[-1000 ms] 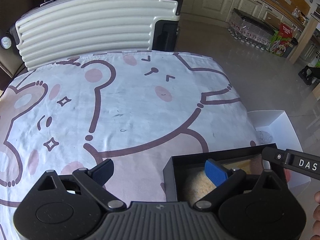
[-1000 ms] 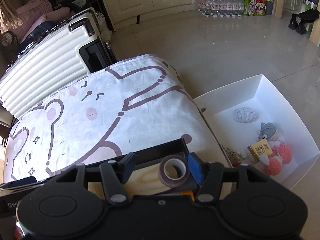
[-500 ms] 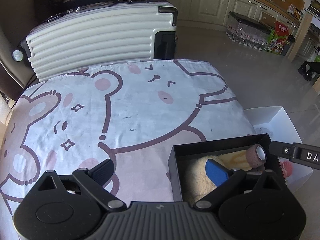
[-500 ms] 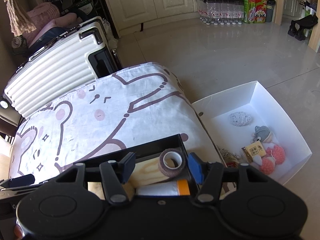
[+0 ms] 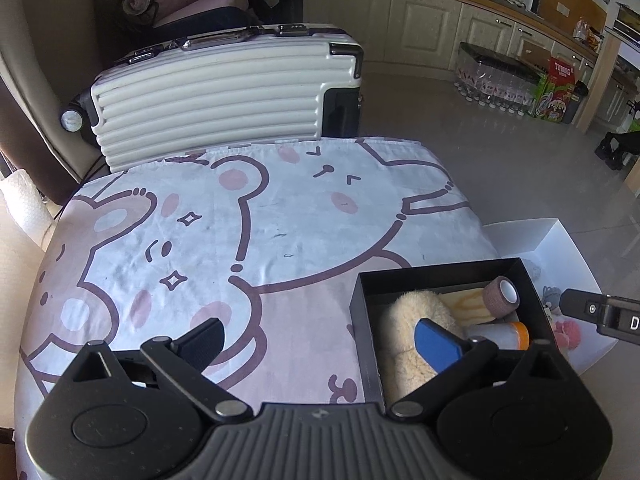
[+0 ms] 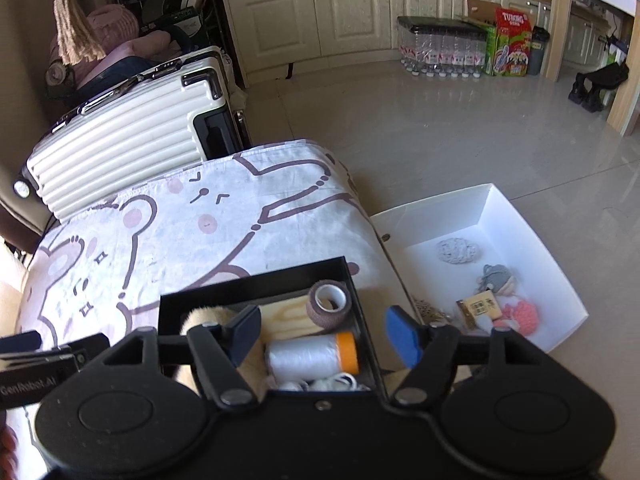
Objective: Organize objects
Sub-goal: 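Lower the spool and bandage roll into the black box and open both tools, then withdraw both tools upward from the black box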
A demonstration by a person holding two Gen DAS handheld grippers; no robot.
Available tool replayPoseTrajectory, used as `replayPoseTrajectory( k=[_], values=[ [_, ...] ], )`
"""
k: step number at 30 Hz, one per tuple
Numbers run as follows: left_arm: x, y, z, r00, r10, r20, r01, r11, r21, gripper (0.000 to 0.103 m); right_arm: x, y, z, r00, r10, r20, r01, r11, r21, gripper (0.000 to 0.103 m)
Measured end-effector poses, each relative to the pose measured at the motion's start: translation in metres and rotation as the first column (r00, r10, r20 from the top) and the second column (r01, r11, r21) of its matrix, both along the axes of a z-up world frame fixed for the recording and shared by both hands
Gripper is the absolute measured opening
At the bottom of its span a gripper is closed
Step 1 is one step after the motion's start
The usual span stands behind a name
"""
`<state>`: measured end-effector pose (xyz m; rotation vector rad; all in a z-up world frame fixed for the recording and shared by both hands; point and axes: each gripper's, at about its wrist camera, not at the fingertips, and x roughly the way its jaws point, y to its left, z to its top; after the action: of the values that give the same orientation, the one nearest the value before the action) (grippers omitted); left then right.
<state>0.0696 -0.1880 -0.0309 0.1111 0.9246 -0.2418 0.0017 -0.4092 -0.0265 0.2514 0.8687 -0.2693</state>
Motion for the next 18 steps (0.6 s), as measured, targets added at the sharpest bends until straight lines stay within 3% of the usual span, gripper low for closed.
replayPoseTrajectory(
  k=[18],
  values=[
    [-0.043,0.018,0.026,0.999,0.029,0.025,-0.029,1.000,0.005,0.103,-0.052,0.007,0.023,1.000,-0.005,0.028,0.008,0.997,-0.074,0.093]
  ],
)
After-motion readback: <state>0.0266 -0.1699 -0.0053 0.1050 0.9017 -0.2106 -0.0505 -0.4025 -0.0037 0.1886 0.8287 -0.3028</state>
